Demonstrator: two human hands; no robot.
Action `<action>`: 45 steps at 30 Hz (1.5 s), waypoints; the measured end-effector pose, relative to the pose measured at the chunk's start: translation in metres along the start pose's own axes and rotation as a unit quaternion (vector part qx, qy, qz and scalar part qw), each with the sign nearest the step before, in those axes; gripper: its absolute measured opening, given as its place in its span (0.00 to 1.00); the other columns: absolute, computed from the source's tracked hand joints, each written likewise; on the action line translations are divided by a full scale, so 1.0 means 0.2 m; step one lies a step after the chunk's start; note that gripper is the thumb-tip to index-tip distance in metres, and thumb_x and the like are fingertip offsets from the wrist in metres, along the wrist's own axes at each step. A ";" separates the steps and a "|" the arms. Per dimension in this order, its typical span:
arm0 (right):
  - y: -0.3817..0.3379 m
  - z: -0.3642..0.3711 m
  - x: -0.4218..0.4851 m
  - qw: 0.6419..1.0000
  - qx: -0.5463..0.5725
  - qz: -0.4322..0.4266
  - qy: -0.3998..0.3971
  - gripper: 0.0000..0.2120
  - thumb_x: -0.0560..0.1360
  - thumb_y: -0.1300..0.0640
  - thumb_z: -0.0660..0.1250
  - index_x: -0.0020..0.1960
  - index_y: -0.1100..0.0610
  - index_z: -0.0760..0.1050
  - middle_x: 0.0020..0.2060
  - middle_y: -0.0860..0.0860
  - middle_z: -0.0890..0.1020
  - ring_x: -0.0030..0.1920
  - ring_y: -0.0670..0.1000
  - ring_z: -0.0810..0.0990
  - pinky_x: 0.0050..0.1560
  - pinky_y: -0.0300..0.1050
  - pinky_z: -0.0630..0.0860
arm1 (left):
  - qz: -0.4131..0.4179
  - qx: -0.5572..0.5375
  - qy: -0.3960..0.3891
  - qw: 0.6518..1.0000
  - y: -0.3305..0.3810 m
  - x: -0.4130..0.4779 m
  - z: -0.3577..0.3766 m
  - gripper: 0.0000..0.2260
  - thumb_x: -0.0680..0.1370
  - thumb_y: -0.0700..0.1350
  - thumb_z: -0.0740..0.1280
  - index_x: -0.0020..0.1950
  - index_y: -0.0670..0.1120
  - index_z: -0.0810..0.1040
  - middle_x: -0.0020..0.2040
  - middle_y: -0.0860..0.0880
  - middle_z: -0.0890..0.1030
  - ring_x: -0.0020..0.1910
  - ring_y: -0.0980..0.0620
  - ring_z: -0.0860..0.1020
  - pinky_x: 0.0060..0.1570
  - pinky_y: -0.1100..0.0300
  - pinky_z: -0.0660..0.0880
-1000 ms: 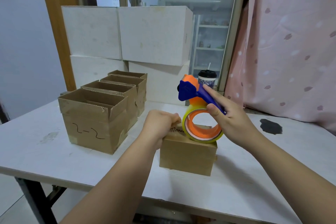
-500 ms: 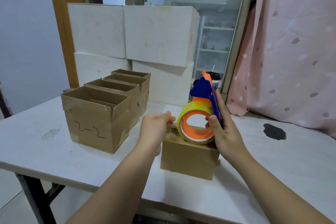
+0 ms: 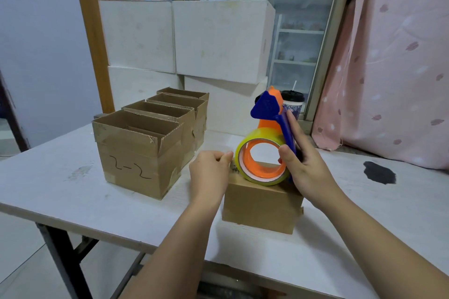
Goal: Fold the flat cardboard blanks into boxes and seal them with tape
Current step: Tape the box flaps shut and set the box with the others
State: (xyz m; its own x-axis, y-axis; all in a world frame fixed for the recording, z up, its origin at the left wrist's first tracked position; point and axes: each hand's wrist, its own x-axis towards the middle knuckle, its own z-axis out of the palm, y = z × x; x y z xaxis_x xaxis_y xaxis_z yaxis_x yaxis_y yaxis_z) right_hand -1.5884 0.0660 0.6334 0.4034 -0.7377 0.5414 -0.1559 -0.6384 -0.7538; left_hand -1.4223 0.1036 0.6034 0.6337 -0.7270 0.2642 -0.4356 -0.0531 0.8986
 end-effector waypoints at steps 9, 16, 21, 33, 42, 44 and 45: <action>-0.02 0.02 0.03 0.998 -0.040 -0.021 -0.037 0.30 0.68 0.31 0.57 0.68 0.27 0.50 0.53 0.13 0.63 0.55 0.23 0.67 0.49 0.20 0.65 | -0.218 -0.327 -0.073 0.916 -0.04 0.02 -0.04 0.09 0.73 0.41 0.73 0.36 0.39 0.76 0.31 0.47 0.75 0.25 0.56 0.73 0.29 0.65 0.74; -0.01 0.02 0.04 0.998 -0.054 -0.011 -0.039 0.30 0.67 0.25 0.55 0.66 0.22 0.49 0.54 0.14 0.63 0.55 0.26 0.69 0.49 0.21 0.67 | -0.328 -0.453 -0.102 0.823 -0.06 0.03 -0.05 0.10 0.77 0.47 0.68 0.41 0.40 0.79 0.29 0.49 0.79 0.27 0.55 0.74 0.25 0.64 0.74; -0.01 0.01 0.02 0.999 -0.040 -0.010 -0.027 0.35 0.61 0.18 0.53 0.66 0.21 0.49 0.57 0.15 0.63 0.57 0.28 0.69 0.51 0.22 0.67 | -0.235 -0.290 -0.050 0.927 -0.08 0.01 0.00 0.13 0.79 0.49 0.64 0.39 0.43 0.80 0.33 0.49 0.79 0.33 0.52 0.72 0.38 0.58 0.73; 0.01 0.03 -0.01 1.000 -0.002 -0.023 0.011 0.37 0.62 0.19 0.55 0.68 0.27 0.52 0.57 0.15 0.63 0.58 0.24 0.67 0.50 0.20 0.67 | -0.019 0.010 -0.013 1.000 -0.07 -0.02 0.01 0.21 0.80 0.48 0.63 0.27 0.46 0.69 0.24 0.51 0.68 0.26 0.55 0.65 0.27 0.62 0.59; 0.04 0.06 -0.03 0.999 0.008 -0.030 0.040 0.29 0.71 0.34 0.60 0.68 0.28 0.53 0.56 0.15 0.65 0.57 0.26 0.70 0.49 0.27 0.72 | 0.018 0.059 -0.026 0.998 -0.09 -0.01 0.02 0.21 0.81 0.48 0.61 0.27 0.48 0.64 0.25 0.51 0.65 0.26 0.54 0.63 0.23 0.66 0.59; 0.04 0.06 -0.03 0.999 -0.001 -0.035 0.033 0.29 0.73 0.38 0.62 0.69 0.29 0.52 0.57 0.15 0.64 0.57 0.25 0.69 0.49 0.22 0.69 | 0.027 0.068 -0.038 0.997 -0.09 -0.01 0.02 0.21 0.81 0.48 0.59 0.29 0.48 0.64 0.27 0.51 0.65 0.27 0.54 0.64 0.26 0.63 0.57; 0.03 0.06 -0.03 0.999 -0.008 -0.038 0.028 0.29 0.73 0.37 0.62 0.69 0.29 0.52 0.57 0.15 0.63 0.57 0.25 0.68 0.49 0.21 0.67 | 0.030 0.071 -0.051 0.996 -0.10 0.00 0.02 0.20 0.82 0.48 0.59 0.30 0.48 0.64 0.28 0.51 0.66 0.28 0.54 0.64 0.27 0.61 0.58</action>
State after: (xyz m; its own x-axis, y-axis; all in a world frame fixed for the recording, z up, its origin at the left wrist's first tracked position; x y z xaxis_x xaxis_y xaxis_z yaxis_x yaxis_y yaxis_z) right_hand -1.5803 0.0680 0.6208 0.3629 -0.6979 0.6175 -0.1408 -0.6961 -0.7040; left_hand -1.4168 0.1024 0.5845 0.5387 -0.7969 0.2735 -0.5617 -0.0977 0.8215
